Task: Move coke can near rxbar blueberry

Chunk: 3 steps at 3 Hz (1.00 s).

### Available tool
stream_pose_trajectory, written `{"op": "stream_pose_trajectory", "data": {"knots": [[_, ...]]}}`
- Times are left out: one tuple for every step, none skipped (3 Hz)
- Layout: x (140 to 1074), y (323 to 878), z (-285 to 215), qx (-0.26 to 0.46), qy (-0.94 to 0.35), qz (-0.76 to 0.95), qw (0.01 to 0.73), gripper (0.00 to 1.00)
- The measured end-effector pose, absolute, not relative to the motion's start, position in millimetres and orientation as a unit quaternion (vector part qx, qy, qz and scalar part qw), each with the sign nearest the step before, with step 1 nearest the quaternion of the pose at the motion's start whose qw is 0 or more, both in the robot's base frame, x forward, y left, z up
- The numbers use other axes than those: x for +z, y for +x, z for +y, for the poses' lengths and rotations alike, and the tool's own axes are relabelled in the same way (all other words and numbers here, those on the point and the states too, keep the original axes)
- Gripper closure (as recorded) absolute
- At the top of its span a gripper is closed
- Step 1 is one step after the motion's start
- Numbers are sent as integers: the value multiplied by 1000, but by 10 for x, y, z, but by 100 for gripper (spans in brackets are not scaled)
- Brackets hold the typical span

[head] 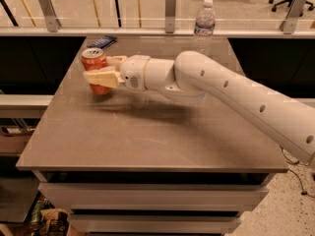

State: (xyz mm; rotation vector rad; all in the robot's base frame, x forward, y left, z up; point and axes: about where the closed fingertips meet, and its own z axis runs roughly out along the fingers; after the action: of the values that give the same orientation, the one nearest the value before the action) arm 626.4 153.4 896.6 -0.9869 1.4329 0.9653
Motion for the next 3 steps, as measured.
{"op": "stream_pose_trajectory", "data": {"knots": [[9066,6398,1478,400,-418,609,542,100],[9215,6588,1371,382,-415,609,558,100],[9385,6838,1230,360,-411,608,576,100]]}}
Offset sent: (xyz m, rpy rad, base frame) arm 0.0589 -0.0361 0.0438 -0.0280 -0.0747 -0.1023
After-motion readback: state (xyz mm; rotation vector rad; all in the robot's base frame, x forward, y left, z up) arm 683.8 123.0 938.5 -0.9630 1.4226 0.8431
